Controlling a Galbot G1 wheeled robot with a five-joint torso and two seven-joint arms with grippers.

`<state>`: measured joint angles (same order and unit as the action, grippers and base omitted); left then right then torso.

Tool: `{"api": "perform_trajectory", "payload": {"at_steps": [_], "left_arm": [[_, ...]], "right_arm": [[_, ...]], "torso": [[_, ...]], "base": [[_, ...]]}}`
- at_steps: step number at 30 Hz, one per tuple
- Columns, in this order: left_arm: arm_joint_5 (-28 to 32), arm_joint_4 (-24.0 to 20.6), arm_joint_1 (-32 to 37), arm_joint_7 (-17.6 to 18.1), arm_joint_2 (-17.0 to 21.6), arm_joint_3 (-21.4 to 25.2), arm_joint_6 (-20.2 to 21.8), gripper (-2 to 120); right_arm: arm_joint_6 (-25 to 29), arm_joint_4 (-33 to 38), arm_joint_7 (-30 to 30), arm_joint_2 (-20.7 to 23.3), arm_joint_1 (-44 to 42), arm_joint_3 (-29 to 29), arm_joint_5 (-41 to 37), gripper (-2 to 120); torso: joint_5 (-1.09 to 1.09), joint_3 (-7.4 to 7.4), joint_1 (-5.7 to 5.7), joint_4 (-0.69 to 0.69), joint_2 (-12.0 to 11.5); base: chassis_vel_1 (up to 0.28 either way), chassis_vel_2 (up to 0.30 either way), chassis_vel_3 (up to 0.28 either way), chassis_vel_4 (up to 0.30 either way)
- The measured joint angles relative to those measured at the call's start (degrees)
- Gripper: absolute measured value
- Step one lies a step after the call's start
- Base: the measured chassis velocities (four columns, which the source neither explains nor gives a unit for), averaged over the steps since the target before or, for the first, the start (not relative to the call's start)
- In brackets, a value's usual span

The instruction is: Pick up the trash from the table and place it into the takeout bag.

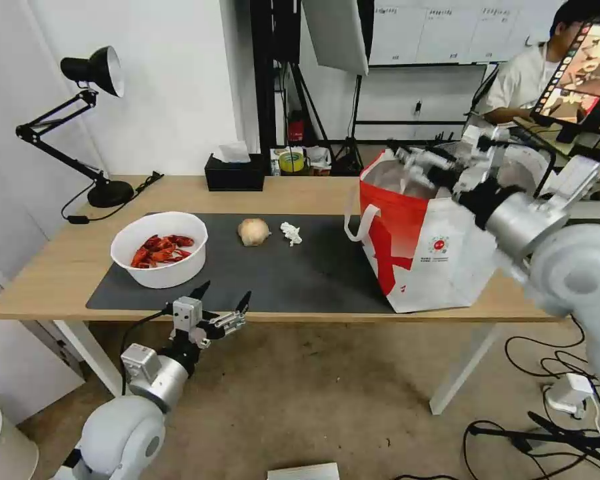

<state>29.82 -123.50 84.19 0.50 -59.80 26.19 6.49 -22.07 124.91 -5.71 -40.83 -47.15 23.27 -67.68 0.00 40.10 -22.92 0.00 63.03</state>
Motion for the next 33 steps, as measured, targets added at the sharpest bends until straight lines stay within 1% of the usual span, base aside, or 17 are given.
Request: {"api": "perform_trajectory", "payload": {"at_steps": [3,4,7,8,9,11,12,13,14,15,24,26,30,32,33], "left_arm": [[0.0,-0.1,0.3,0.0,0.0,0.4,0.0,100],[0.0,-0.3,1.1,0.0,-0.1,1.3,0.0,100],[-0.2,-0.4,1.9,0.0,-0.4,1.8,0.0,100],[-1.0,-0.4,2.6,-0.1,-0.8,2.2,-0.2,100],[-1.0,-0.4,2.6,-0.1,-0.8,2.2,-0.2,100],[-2.1,-0.4,3.1,-0.2,-1.2,2.6,-0.8,100],[-3.3,-0.4,3.4,-0.3,-1.5,2.8,-1.6,100],[-3.3,-0.4,3.4,-0.3,-1.5,2.8,-1.6,100],[-4.2,-0.2,3.6,-0.4,-1.8,3.0,-2.5,100],[-5.0,0.1,3.9,-0.4,-2.0,3.3,-3.2,100],[-6.5,1.0,5.5,-0.4,-2.4,5.0,-5.1,100],[-6.9,1.6,6.8,-0.4,-2.5,5.9,-6.6,100],[-7.1,1.9,7.1,-0.4,-2.6,6.1,-7.0,100],[-7.4,2.5,7.3,-0.4,-2.9,6.1,-7.4,100],[-7.5,2.6,7.3,-0.4,-3.0,6.1,-7.4,100]], "right_arm": [[1.2,0.4,1.8,0.6,-1.1,0.0,2.2,100],[2.9,1.3,4.1,1.5,-3.0,0.2,5.0,100],[4.0,2.0,4.9,1.9,-4.6,0.2,6.4,100],[5.2,2.8,6.2,2.3,-7.3,0.3,8.5,100],[5.2,2.8,6.2,2.3,-7.3,0.3,8.5,100],[6.1,3.6,7.4,2.4,-10.2,0.5,10.6,100],[6.6,4.4,8.4,2.2,-13.0,0.6,13.2,100],[6.6,4.4,8.4,2.2,-13.0,0.6,13.2,100],[7.1,5.0,8.8,1.8,-14.7,0.5,15.0,100],[7.4,5.5,8.9,1.1,-16.7,0.0,16.6,100],[9.0,6.3,7.5,-1.7,-22.2,-1.4,21.3,100],[12.0,6.0,6.5,-3.6,-26.6,-2.0,25.8,100],[14.0,5.5,5.7,-4.7,-28.2,-2.4,27.6,100],[16.9,4.5,4.5,-6.9,-31.1,-2.8,29.6,100],[17.4,4.3,4.3,-7.3,-31.6,-2.8,29.9,100]], "torso": [[0.0,0.0,0.0,0.0,0.0],[-0.01,0.0,0.0,0.0,0.0],[-0.01,0.0,0.0,0.01,0.0],[-0.01,0.0,0.0,0.01,0.0],[-0.01,0.0,0.0,0.01,0.0],[-0.01,0.0,0.0,0.01,0.0],[0.0,0.0,0.0,0.0,0.0],[0.0,0.0,0.0,0.0,0.0],[0.0,-0.01,0.01,0.0,0.0],[-0.01,0.0,0.0,0.0,0.0],[-0.01,0.0,0.0,0.01,0.0],[-0.01,0.0,0.0,0.0,0.0],[-0.01,0.0,0.0,0.01,0.0],[-0.01,0.0,0.0,0.0,0.0],[-0.01,0.0,0.0,0.0,0.0]], "base": [[0.0,0.0,0.0,0.0],[0.0,0.0,0.0,0.0],[0.0,0.0,0.0,0.0],[0.0,0.0,0.0,0.0],[0.0,0.0,0.0,0.0],[0.0,0.0,0.0,0.0],[0.0,0.0,0.0,0.0],[0.0,0.0,0.0,0.0],[0.0,0.0,0.0,0.0],[0.0,0.0,0.0,0.0],[0.0,0.0,0.0,0.0],[0.0,0.0,0.0,0.0],[0.0,0.0,0.0,0.0],[0.0,0.0,0.0,0.0],[0.0,0.0,0.0,0.0]]}}
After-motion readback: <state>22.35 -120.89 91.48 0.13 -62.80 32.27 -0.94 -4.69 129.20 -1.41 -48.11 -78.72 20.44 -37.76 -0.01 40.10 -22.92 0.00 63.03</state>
